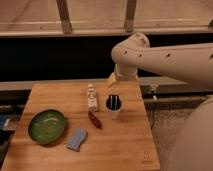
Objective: Push the ceramic bowl across the table
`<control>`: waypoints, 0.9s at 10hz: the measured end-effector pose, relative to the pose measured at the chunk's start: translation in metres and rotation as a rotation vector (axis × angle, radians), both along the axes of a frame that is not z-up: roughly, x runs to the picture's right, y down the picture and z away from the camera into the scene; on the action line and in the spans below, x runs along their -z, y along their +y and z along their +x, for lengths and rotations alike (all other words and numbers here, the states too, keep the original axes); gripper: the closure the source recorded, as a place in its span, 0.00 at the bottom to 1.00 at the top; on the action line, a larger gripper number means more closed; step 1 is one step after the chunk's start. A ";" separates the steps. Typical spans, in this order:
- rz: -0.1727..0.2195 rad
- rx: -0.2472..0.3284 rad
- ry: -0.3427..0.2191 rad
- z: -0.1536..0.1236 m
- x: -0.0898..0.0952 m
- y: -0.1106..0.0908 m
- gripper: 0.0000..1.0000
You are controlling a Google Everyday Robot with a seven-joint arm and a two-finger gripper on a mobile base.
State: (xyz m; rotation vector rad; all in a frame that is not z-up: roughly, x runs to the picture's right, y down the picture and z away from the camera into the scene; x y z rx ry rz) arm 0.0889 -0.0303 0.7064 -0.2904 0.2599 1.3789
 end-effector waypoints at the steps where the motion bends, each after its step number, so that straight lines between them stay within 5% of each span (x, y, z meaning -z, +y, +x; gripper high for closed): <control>1: 0.000 0.000 0.000 0.000 0.000 0.000 0.21; 5: -0.022 0.031 -0.028 -0.012 -0.004 0.006 0.21; 9: -0.136 0.146 -0.145 -0.086 -0.039 0.049 0.21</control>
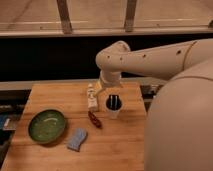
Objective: Push the ceramic bowl across the table
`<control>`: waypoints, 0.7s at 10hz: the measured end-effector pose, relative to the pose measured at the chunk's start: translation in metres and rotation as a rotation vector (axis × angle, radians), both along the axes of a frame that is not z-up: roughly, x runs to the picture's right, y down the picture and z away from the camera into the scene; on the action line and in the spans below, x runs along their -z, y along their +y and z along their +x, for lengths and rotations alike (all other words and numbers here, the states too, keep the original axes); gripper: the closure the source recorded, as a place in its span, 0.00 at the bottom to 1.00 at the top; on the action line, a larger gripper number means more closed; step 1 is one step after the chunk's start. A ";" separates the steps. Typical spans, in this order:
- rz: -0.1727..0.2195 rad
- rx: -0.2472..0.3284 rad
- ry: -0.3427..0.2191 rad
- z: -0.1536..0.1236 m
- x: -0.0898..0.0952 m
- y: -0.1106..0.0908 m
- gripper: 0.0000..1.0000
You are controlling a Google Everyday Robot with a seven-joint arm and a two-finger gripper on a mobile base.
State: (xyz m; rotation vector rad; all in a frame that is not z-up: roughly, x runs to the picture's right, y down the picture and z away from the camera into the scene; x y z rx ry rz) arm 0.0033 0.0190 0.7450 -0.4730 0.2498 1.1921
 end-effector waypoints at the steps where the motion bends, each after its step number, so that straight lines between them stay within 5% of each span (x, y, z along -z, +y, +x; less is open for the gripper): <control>1: -0.045 0.041 -0.033 -0.024 -0.014 0.017 0.21; 5: -0.160 0.135 -0.159 -0.084 -0.041 0.059 0.21; 7: -0.163 0.136 -0.316 -0.108 -0.038 0.065 0.21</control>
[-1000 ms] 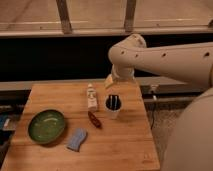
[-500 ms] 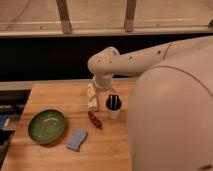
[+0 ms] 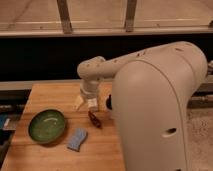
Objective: Push the ceramic bowl across the table
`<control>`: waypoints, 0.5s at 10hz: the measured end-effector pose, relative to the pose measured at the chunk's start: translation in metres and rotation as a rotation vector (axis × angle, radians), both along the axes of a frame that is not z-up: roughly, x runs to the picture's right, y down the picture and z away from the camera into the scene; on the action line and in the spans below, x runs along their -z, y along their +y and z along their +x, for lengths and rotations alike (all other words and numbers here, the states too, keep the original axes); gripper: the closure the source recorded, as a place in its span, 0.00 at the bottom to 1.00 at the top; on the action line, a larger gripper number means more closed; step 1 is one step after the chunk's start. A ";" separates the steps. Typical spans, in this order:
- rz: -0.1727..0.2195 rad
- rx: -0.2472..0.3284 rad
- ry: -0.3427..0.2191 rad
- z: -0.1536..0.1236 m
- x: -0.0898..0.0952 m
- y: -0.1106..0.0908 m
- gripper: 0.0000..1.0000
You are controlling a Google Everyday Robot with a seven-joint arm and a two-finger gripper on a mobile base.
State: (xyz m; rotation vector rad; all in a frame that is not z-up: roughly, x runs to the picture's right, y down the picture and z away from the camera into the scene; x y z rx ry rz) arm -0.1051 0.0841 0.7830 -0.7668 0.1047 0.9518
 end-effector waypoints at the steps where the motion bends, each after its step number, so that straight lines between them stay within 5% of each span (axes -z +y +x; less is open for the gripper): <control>1: 0.000 -0.011 -0.058 -0.007 0.002 0.000 0.21; 3: 0.001 -0.019 -0.114 -0.017 0.006 0.001 0.21; 5: -0.011 -0.009 -0.100 -0.013 0.007 0.002 0.21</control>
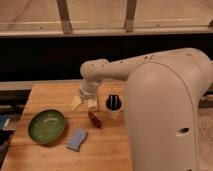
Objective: Push the ceramic bowl across the table
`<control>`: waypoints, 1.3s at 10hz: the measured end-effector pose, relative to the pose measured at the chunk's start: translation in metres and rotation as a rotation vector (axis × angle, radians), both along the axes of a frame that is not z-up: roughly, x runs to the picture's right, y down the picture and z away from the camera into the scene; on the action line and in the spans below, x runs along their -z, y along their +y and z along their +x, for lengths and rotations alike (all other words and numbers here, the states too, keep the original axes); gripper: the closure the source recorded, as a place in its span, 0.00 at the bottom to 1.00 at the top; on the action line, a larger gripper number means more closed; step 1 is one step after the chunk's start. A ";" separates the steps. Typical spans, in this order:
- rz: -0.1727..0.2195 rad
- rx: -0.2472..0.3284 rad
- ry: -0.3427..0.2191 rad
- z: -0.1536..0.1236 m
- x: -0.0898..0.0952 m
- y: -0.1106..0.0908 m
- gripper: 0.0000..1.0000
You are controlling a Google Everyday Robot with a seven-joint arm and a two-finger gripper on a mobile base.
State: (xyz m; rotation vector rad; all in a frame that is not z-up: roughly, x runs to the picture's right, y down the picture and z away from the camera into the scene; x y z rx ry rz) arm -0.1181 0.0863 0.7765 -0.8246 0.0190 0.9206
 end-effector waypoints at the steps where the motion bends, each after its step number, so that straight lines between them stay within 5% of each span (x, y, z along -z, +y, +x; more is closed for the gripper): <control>1: -0.021 0.024 0.016 0.002 -0.004 0.005 0.21; 6: -0.121 0.197 0.066 -0.032 -0.043 0.045 0.21; 9: -0.134 0.327 0.152 -0.044 -0.059 0.063 0.21; 13: -0.138 0.399 0.218 -0.046 -0.070 0.081 0.21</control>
